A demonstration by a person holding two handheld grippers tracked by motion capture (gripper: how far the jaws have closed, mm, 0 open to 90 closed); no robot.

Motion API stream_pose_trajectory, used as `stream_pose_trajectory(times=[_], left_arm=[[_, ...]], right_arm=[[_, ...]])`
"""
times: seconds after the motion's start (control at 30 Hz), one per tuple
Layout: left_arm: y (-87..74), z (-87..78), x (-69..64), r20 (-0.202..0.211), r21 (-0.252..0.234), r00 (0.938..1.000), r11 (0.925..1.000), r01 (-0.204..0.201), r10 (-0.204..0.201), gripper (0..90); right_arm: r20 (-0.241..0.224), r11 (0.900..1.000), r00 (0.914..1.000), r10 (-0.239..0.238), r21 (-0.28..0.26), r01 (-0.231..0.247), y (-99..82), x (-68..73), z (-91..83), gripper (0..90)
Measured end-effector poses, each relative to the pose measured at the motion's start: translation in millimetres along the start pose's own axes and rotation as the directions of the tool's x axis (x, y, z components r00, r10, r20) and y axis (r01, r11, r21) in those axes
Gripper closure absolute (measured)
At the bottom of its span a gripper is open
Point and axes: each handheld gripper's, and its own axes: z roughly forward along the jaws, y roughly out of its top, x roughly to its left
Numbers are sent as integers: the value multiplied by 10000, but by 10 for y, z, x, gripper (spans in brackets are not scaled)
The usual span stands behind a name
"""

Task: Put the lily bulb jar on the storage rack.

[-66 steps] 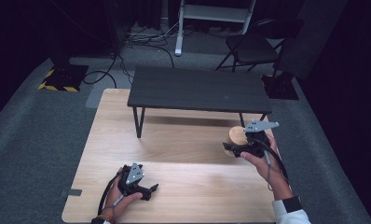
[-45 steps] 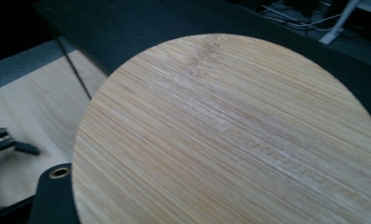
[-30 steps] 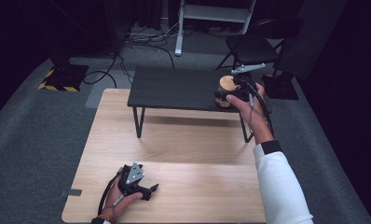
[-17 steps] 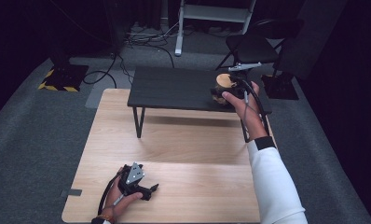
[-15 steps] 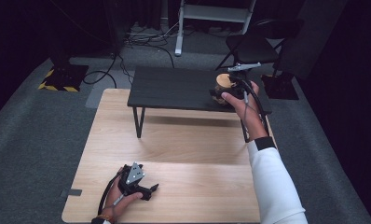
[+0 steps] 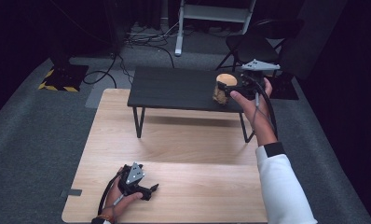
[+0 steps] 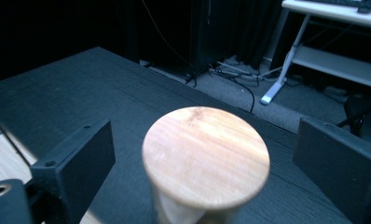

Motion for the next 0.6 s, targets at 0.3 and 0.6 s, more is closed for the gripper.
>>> stream_pose_trajectory(times=[0.3,0.6], left_arm=[[0,0,0,0,0,10000,10000,5,-5,5],[0,0,-1,-5,2,10000,10000,5,-5,5]], right_arm=[[252,9988,9986,-458,-174,462,-373,102,-417,52],[118,9973,9981,-597,-425,601,-898,165,-786,52]])
